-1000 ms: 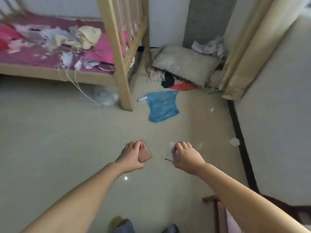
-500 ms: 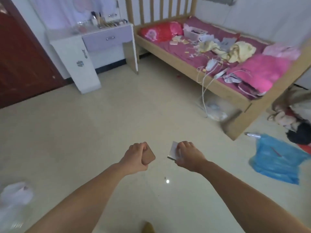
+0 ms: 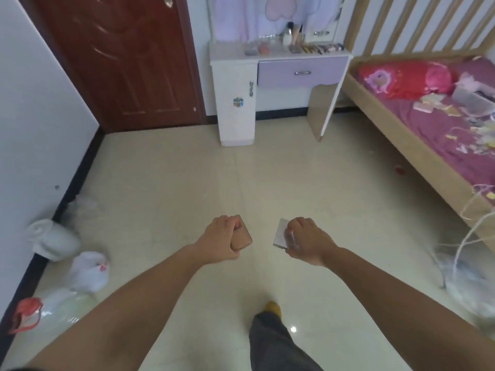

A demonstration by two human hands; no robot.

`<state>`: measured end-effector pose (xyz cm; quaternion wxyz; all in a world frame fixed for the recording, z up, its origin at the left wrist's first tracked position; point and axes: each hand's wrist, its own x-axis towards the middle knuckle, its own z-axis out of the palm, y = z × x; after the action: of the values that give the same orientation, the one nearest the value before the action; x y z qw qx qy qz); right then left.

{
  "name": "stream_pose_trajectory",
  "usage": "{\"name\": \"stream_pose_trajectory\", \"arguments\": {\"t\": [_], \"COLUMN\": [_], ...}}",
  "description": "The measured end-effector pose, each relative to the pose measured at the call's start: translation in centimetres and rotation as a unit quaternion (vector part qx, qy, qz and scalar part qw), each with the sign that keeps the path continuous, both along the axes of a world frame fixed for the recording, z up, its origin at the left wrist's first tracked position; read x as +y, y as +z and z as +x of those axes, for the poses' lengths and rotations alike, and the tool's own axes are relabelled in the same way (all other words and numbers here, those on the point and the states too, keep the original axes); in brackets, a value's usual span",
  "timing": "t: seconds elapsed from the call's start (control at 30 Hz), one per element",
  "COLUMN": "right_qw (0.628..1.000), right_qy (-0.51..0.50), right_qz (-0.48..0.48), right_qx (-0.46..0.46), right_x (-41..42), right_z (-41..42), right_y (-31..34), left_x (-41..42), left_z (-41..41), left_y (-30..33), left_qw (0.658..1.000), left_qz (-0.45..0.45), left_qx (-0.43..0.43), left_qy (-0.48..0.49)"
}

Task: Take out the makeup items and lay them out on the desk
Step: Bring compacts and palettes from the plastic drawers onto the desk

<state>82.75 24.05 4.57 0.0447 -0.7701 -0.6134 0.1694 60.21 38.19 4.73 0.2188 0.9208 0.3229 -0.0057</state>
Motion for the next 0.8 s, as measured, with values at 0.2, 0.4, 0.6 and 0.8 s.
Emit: {"name": "stream_pose_trajectory", "arguments": {"t": [0.2,0.4,0.6,0.8], "right_qw": [0.999,0.996,0.997,0.999], "right_qy": [0.051,0.092,0.075,0.032], "right_qz": [-0.004,-0.003,0.017,0.035], "right_qx": [0.004,-0.009,-0.011,0.007], "right_x": [15.3,30.7,48.4,62.8], "right_z": [8.0,14.8,21.4,27.5], "right_y": [1.1,-0.2,-0.8,1.6], "left_x": [12.1,25.8,43.7,60.6], "left_z": [6.3,11.2,18.1,24.9], "left_y": [0.5,-0.4,0.1,2.8], "left_qw": [0.997,0.996,0.997,0.998], "left_qz": [-0.04,-0.021,0.024,0.033], "left_qx": [0.013,0.029,0.006,0.02], "left_qy": [0.065,0.087,0.076,0.052]}}
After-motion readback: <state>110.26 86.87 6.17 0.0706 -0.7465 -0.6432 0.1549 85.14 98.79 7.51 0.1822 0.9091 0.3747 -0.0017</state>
